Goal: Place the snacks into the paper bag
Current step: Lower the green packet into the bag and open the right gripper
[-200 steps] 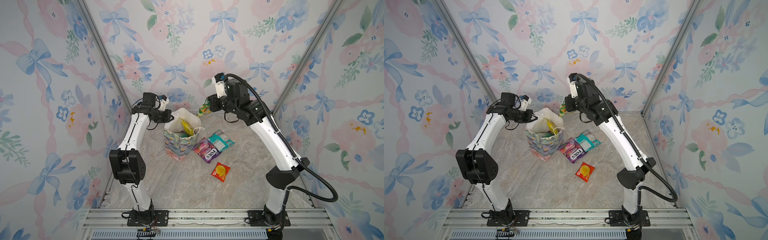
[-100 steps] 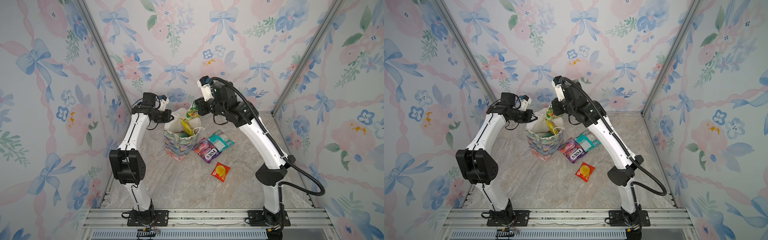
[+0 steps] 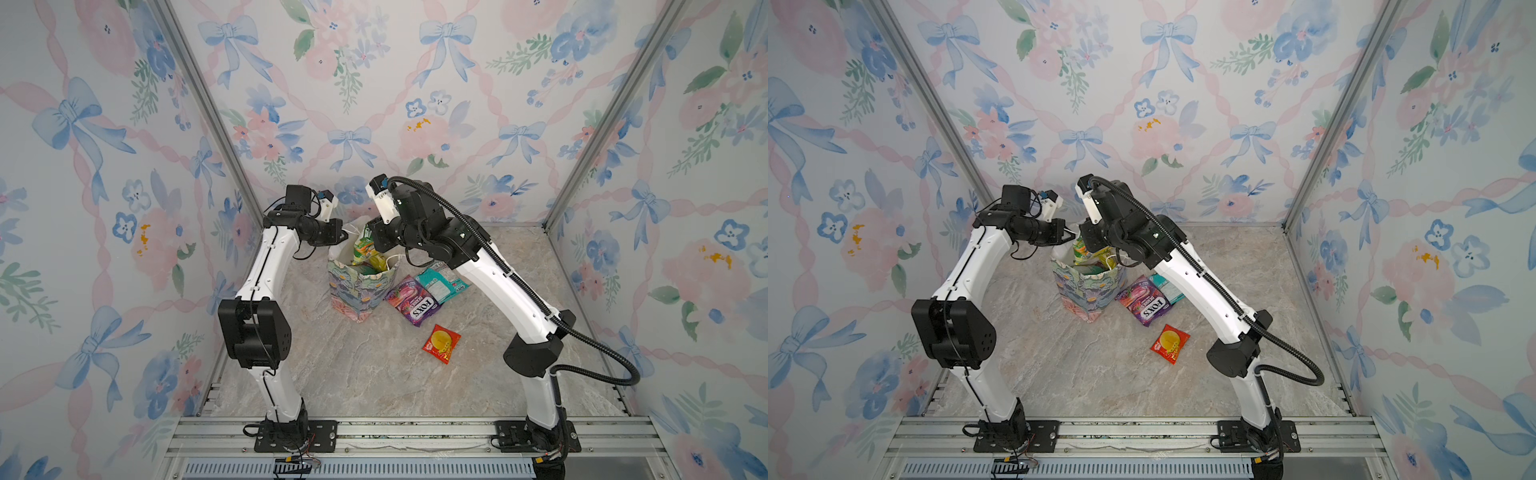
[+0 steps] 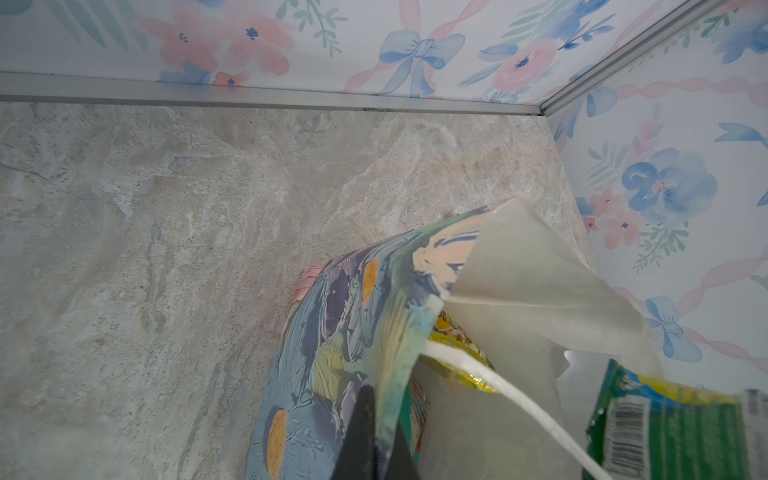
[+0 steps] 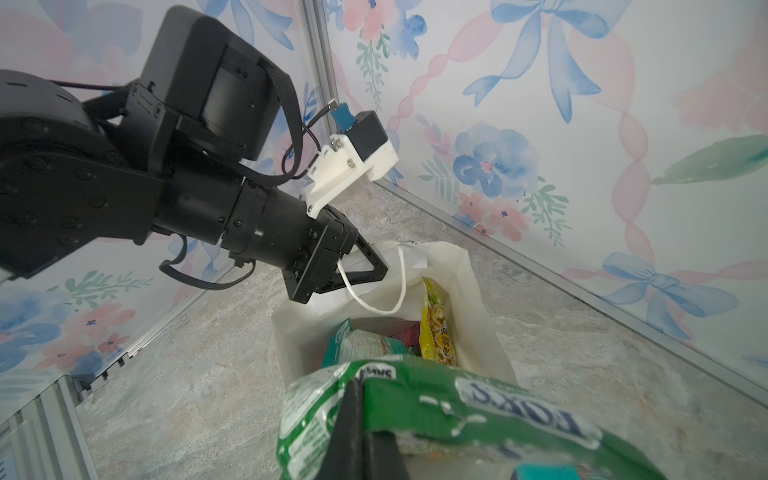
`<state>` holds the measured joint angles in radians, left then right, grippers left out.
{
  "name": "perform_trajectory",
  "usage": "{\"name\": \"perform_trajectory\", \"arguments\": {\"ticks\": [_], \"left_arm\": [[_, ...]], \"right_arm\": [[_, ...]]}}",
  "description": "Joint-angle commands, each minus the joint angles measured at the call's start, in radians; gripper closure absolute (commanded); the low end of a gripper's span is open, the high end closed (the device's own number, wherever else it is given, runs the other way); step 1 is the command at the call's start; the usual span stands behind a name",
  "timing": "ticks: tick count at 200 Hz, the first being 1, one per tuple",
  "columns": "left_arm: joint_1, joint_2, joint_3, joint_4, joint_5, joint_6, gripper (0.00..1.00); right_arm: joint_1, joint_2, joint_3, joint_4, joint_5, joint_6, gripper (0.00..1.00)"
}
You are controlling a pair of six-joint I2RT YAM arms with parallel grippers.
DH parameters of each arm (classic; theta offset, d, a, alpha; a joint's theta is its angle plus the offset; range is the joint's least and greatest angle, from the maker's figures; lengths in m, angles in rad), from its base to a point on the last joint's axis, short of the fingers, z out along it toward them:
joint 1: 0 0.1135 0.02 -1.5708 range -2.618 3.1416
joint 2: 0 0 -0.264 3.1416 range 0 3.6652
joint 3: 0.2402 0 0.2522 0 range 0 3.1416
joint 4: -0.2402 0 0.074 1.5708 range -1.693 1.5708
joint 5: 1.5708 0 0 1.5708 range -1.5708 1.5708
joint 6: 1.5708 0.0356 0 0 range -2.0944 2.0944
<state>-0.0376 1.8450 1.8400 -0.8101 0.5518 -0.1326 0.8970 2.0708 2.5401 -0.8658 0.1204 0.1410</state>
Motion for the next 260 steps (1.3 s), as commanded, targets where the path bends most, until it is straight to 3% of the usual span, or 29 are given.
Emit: {"name": "perform_trajectory", "arguments": {"ticks": [1, 112, 195, 227, 243, 260], "left_arm": [[0.004, -0.001, -0.007, -0.005, 0.028, -0.003, 1.00], [0.006, -0.001, -0.007, -0.005, 0.028, -0.002, 1.00], [0.005, -0.002, -0.008, -0.005, 0.027, -0.003, 1.00], [0.005, 0.001, -0.008, -0.006, 0.027, -0.002, 1.00], [0.005, 0.002, -0.008, -0.005, 0.024, -0.001, 1.00], [0.005, 0.005, -0.008, -0.006, 0.023, -0.001, 1.00]], "right_arm": [[0.019, 0.004, -0.017, 0.019, 0.056, 0.005, 1.00], [0.044, -0.051, -0.209, 0.051, 0.121, 0.032, 1.00], [0.019, 0.043, -0.136, 0.042, 0.087, 0.034, 1.00], [-0.007, 0.125, -0.031, 0.023, 0.047, 0.040, 1.00], [-0.024, 0.182, 0.043, -0.001, 0.024, 0.046, 0.94], [-0.040, 0.234, 0.121, -0.018, 0.020, 0.042, 0.71]]}}
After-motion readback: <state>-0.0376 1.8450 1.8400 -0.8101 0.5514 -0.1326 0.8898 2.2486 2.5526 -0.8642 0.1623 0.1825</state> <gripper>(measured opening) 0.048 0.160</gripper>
